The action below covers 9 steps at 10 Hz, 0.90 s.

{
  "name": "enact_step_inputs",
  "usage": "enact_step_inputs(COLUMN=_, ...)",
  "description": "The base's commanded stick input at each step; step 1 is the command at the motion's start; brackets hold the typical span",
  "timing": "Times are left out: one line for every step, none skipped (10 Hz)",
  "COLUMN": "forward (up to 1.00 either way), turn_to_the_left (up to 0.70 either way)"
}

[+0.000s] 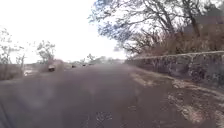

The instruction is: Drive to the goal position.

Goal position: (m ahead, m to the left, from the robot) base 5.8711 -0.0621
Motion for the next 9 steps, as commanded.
enact_step_inputs(forward=0.70, turn_to_the_left=0.00)
enact_step_inputs(forward=0.70, turn_to_the_left=0.00)
enact_step_inputs(forward=0.70, turn_to_the_left=0.00)
enact_step_inputs(forward=0.70, turn_to_the_left=0.00)
enact_step_inputs(forward=0.70, turn_to_the_left=0.00)
enact_step_inputs(forward=0.70, turn_to_the_left=0.00)
enact_step_inputs(forward=0.70, turn_to_the_left=0.00)
enact_step_inputs(forward=0.70, turn_to_the_left=0.00)
enact_step_inputs(forward=0.70, turn_to_the_left=0.00)
